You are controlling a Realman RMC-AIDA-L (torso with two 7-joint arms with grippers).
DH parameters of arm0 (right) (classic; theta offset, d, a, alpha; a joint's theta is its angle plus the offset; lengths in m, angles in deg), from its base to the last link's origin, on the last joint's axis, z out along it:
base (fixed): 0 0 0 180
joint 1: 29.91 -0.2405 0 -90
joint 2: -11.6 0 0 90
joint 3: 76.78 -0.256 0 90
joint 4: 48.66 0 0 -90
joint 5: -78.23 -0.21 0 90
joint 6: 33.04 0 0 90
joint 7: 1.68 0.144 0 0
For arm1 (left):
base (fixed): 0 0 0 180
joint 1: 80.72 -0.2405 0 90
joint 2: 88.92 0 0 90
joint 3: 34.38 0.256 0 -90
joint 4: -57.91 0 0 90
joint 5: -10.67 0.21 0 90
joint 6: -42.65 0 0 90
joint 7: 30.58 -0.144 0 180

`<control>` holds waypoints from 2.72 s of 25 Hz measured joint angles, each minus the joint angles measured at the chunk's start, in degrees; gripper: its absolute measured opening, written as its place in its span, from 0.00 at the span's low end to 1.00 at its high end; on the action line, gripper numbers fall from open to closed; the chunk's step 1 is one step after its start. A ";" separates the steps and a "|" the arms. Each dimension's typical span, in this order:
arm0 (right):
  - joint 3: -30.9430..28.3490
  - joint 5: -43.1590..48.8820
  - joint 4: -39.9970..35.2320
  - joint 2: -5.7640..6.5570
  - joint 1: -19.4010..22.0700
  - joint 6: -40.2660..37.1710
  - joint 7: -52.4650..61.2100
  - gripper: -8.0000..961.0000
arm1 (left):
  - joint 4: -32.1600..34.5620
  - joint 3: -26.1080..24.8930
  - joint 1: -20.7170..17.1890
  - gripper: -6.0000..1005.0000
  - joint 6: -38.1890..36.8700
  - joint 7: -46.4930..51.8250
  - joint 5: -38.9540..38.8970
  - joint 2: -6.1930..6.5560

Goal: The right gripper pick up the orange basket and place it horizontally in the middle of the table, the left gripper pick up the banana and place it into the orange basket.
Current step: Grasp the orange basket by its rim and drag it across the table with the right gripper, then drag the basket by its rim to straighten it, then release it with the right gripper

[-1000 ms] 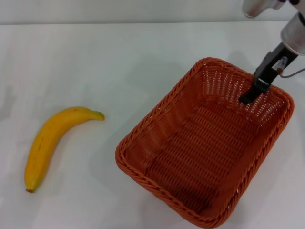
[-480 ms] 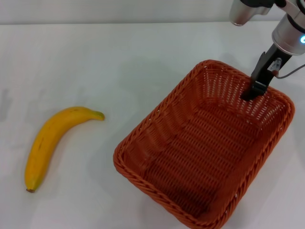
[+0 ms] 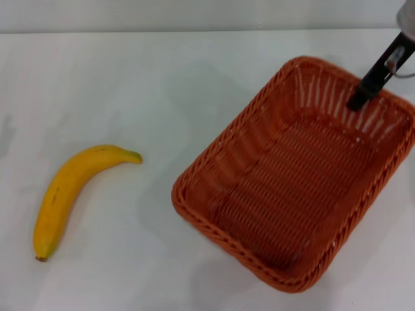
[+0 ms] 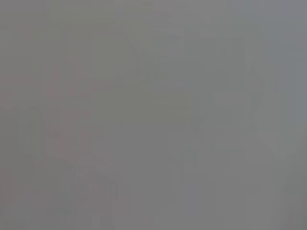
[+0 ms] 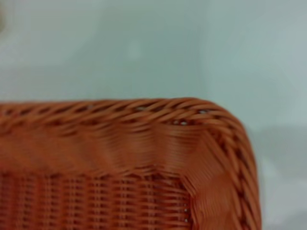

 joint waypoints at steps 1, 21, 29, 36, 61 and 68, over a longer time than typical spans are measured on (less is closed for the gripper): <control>-0.76 -0.01 -0.10 0.35 -0.06 -0.38 1.45 0.22 | -0.98 0.01 0.46 0.86 0.00 0.00 0.06 0.02; -21.41 -1.06 -16.96 -4.00 13.42 -9.27 26.30 0.16 | -2.44 -0.48 3.06 0.86 3.07 -0.01 -0.73 4.66; -20.86 -6.70 -19.37 -6.51 18.68 -8.54 26.33 0.16 | -2.41 -0.70 3.43 0.86 4.44 -0.06 -0.82 5.55; -17.04 -17.65 -19.50 -6.44 25.63 -3.41 26.31 0.16 | -2.48 -0.70 4.03 0.86 5.50 -0.10 -0.70 5.61; -14.47 -21.63 -19.91 -4.71 29.25 -8.56 25.17 0.64 | -2.76 -0.60 6.20 0.86 7.19 -2.04 -1.14 5.12; -13.98 -23.19 -20.41 -5.55 29.26 -12.06 25.39 0.71 | -2.77 -0.29 6.63 0.86 7.52 -2.47 -1.14 5.11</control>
